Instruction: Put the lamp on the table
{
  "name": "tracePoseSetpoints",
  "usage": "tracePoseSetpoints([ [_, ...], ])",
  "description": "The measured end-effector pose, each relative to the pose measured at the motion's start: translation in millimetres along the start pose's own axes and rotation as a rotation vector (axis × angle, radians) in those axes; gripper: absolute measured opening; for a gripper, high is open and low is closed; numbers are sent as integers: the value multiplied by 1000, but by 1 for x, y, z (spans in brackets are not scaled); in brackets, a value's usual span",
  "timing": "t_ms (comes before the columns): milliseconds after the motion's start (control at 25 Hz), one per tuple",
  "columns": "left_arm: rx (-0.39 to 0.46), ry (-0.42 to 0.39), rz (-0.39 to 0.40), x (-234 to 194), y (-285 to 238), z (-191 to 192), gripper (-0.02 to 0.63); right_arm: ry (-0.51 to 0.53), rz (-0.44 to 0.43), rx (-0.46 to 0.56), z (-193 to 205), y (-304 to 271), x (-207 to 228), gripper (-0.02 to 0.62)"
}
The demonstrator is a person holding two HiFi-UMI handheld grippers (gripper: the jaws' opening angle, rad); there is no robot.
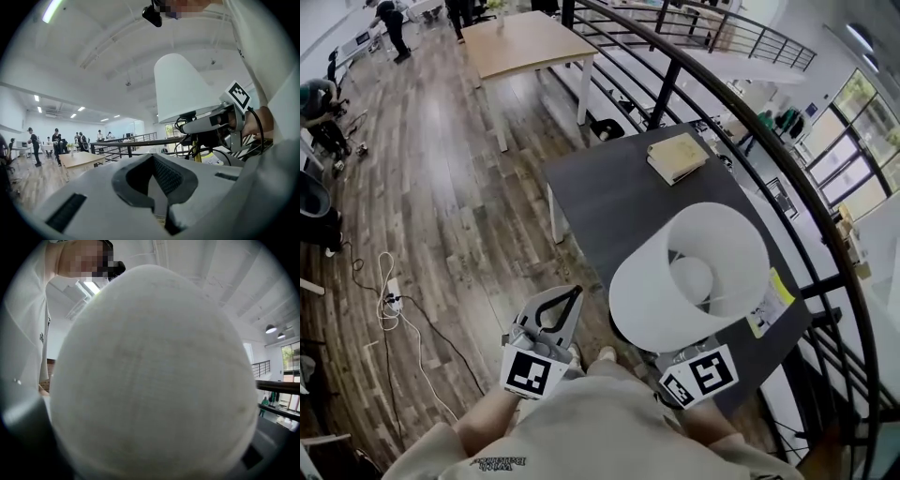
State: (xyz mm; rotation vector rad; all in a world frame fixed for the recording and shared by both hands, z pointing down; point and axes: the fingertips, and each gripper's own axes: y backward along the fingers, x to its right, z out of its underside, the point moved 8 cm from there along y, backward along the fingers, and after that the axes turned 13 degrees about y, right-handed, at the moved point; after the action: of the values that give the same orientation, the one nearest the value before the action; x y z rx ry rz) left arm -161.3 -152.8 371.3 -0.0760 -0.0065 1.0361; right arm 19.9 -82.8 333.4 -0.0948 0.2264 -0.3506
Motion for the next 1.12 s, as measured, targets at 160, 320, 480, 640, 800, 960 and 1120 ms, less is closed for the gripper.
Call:
tracePoseSetpoints([
  [160,11,3,-34,-8,-1,-3,5,21,-18,-8,-1,-13,4,132],
  [320,7,-3,-73,-12,-1,-5,5,-5,-44,3,3,-19,6,132],
  [480,0,10,-93,-11,-10,-10,5,-7,-67,5,1,-21,15,132],
  [640,3,34,-119,-7,-22,-11,5,1,-82,-1,6,-25,27,132],
  [800,-1,38,-119,-4,-30,-8,5,-15,-86,1,13,-32,36,132],
  [960,31,136,-121,-9,-41,-6,5,-11,-88,16,13,-43,45,132],
  [1120,27,116,-137,-20,-61,-7,5,3,-80,30,9,-66,60,132],
])
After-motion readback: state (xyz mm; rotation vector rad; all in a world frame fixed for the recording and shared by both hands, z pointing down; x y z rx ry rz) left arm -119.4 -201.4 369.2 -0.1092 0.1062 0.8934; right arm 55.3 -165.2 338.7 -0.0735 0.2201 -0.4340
